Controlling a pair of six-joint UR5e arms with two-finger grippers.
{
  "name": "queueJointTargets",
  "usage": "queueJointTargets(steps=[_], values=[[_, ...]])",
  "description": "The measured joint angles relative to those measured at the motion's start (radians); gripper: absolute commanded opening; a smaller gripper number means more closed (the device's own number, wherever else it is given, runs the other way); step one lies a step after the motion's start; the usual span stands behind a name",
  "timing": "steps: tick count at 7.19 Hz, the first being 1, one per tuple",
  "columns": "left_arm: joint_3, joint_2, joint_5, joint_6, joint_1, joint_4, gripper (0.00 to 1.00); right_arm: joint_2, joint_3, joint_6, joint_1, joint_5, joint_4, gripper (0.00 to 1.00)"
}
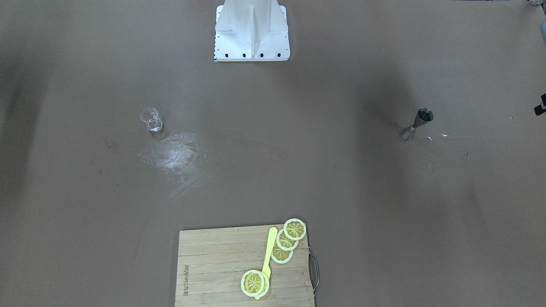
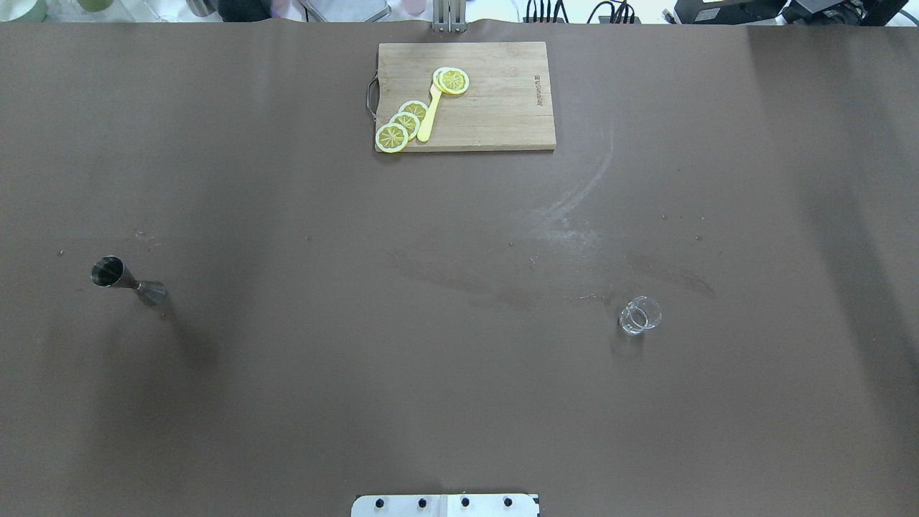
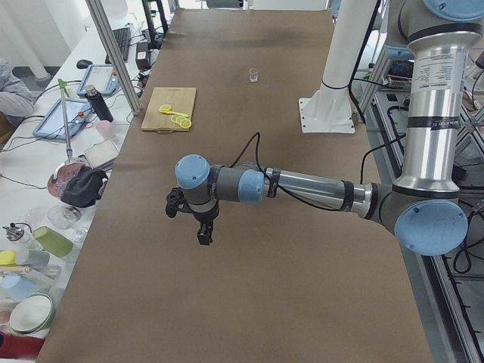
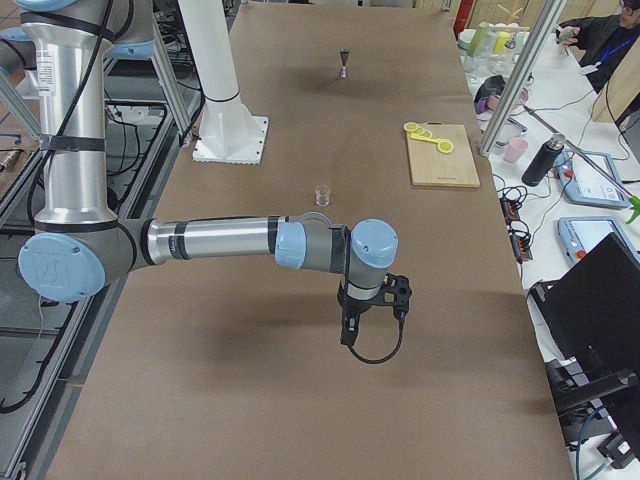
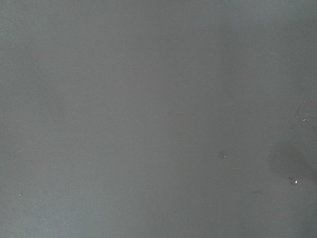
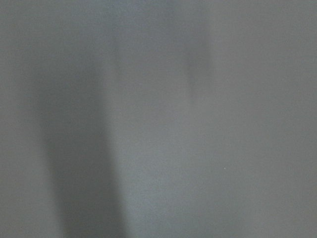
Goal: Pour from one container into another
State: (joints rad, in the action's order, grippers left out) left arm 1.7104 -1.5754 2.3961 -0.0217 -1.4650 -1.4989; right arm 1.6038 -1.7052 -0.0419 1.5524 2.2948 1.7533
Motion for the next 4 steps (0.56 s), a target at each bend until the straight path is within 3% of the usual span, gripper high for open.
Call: queueJointTargets(steps=[4], values=[[0.0,0.0,0.0,0.0,0.0,0.0,0.98,-0.003,0.001,0.0,0.0,0.017,0.0,1.0]])
